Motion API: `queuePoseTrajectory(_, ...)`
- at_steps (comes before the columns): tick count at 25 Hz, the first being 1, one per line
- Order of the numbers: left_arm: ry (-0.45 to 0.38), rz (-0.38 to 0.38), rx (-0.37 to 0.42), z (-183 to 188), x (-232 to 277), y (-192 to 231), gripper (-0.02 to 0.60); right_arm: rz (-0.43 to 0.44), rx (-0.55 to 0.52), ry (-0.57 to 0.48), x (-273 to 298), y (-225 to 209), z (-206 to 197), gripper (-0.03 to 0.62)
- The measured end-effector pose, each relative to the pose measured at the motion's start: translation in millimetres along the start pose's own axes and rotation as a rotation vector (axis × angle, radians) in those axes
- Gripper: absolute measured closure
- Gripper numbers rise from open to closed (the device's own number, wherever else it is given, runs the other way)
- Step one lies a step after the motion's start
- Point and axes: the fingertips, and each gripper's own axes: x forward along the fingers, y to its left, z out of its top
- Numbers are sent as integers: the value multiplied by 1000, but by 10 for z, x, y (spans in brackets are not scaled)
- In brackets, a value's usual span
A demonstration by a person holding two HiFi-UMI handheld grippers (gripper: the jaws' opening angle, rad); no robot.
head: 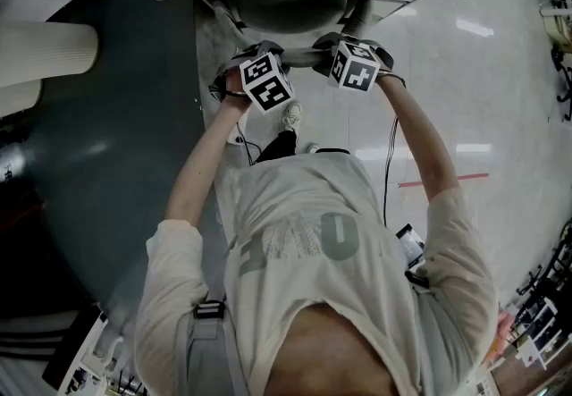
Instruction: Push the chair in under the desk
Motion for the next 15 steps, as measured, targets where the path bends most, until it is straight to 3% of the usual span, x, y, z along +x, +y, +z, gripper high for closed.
queuePoseTrajectory(7,-9,-43,-19,150,58,29,428,-44,28,32,-68,-137,-130,408)
queuePoseTrajectory(15,-17,-26,-16,154,76,15,428,-77,26,31,-53,-140,-159,408)
